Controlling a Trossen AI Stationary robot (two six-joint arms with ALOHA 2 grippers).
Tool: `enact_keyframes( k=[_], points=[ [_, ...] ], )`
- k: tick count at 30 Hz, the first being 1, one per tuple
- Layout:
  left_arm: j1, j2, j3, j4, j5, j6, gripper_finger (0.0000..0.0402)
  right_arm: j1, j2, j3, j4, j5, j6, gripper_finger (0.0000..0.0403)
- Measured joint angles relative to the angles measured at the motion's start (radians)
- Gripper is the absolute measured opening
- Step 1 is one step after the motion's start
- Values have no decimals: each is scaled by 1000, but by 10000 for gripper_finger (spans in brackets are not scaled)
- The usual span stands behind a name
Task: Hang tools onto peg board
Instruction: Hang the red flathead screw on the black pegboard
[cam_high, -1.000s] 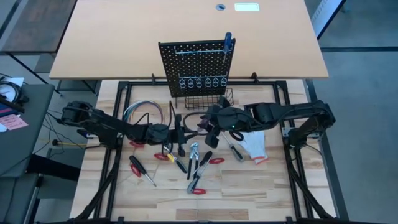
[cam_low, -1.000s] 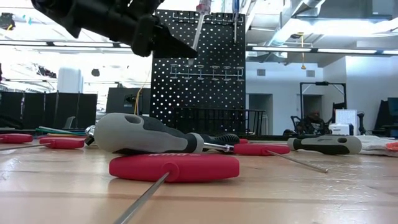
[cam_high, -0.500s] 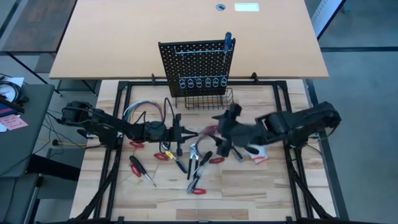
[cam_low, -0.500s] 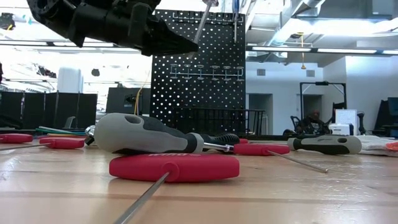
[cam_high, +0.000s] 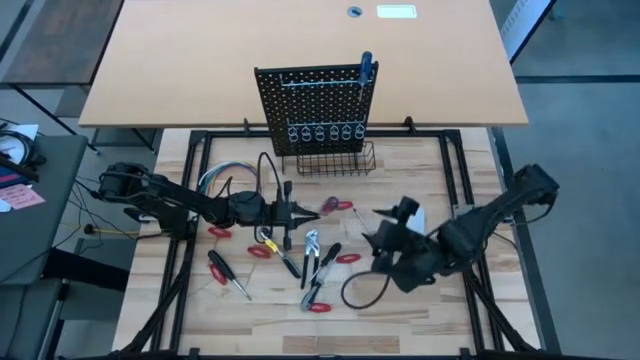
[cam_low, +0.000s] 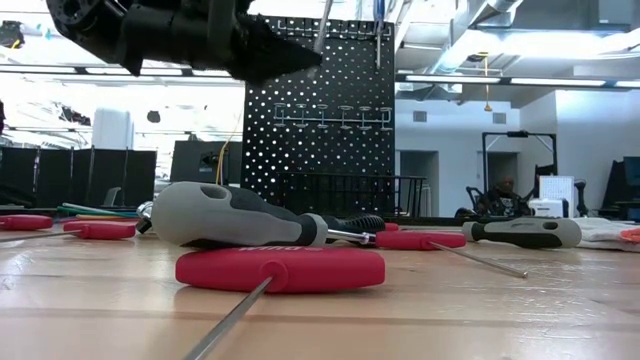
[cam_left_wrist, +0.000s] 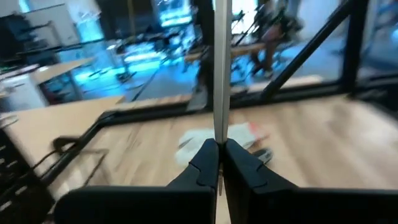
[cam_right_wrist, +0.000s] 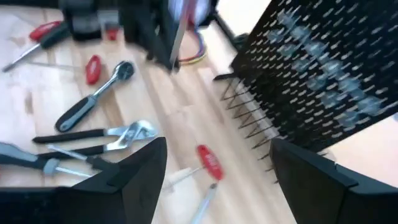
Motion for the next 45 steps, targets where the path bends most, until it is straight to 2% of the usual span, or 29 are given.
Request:
enact_keyframes(
  k=[2,4,8,12,15,17,20,29,39,45],
  points=[
    [0,0,0,32,59,-26,0,11,-12,-120,139,7,-1,292],
    [0,0,0,68,122,-59,0,14,-25,-237,354,22,-58,292],
    [0,0,0,118,209,-108,0,-20,-11,-439,950,7,-345,291],
    [0,0,0,147,257,-125,0,-86,37,-535,1491,-124,-676,282],
    [-1,0,0,141,258,-127,0,-142,55,-544,1687,-258,-784,268],
    [-1,0,0,141,258,-129,0,-182,62,-533,1715,-372,-783,254],
    [-1,0,0,137,257,-129,0,-234,63,-512,1685,-467,-740,229],
    [-2,0,0,138,257,-129,0,-286,63,-508,1640,-565,-693,131],
    [-2,0,0,131,243,-128,0,-314,120,-486,1638,-579,-675,85],
    [-2,0,-1,111,225,-115,0,-312,124,-443,1544,-551,-673,20]
  ],
)
